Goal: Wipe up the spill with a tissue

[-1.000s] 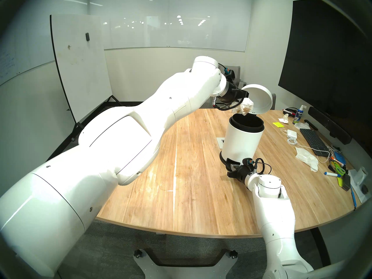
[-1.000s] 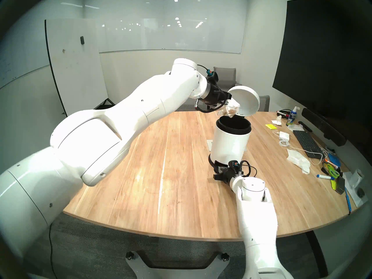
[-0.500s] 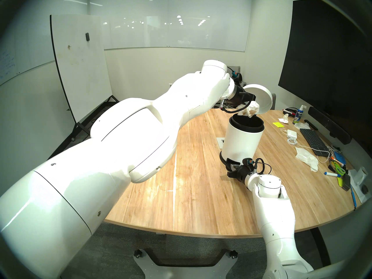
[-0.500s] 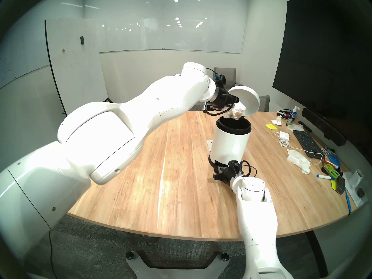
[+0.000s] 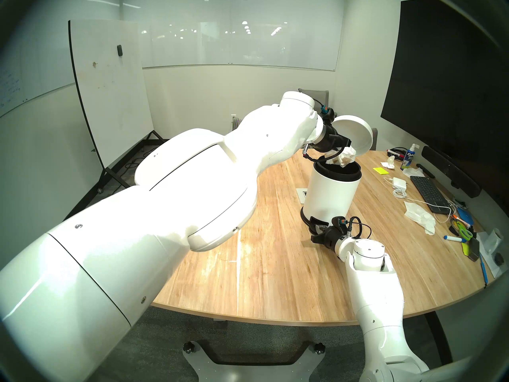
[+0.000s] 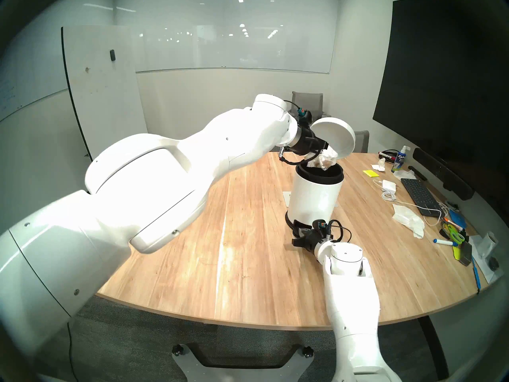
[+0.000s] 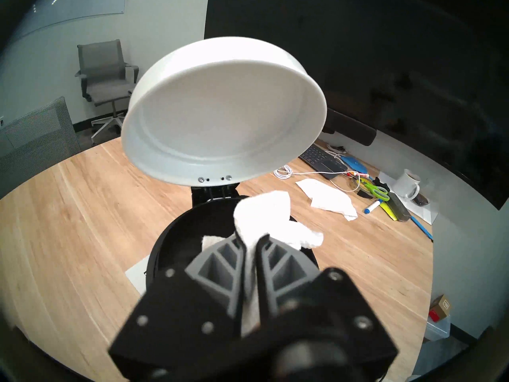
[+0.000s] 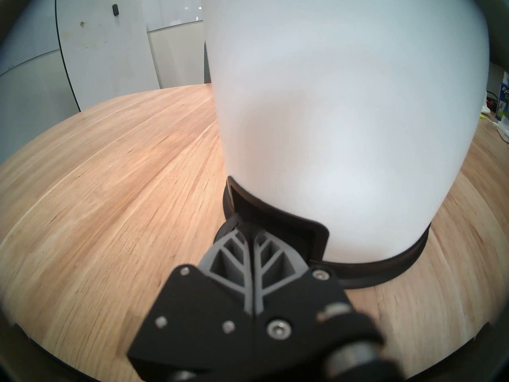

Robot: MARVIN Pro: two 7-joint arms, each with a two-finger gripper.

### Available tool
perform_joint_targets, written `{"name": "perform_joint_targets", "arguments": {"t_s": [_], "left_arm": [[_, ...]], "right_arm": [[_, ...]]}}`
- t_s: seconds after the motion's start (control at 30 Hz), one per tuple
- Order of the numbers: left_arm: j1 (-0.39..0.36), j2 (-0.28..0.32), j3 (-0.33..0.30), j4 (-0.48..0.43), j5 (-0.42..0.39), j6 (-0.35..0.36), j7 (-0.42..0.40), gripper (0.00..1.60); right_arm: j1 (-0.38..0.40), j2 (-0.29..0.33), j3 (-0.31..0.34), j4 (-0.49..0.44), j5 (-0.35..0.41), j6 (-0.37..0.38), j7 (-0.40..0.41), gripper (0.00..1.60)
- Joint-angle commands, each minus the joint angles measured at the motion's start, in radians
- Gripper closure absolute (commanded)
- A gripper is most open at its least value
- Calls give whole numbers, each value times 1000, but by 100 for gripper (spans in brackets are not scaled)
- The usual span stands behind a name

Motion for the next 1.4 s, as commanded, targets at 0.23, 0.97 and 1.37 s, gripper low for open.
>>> {"name": "perform_joint_targets", "arguments": {"t_s": [0.23, 0.97, 1.37], "left_arm": [[-82, -26, -14, 37, -2, -22, -88, 20], [-88, 157, 49, -12, 54, 12, -404, 82], [-33, 298, 78, -91, 83, 49, -564, 84]], "right_arm": [[-16, 1, 2, 3, 0, 6, 2, 160], [-16, 1, 2, 3, -1, 6, 2, 160], [-15, 1, 2, 4, -1, 5, 1, 160]]}}
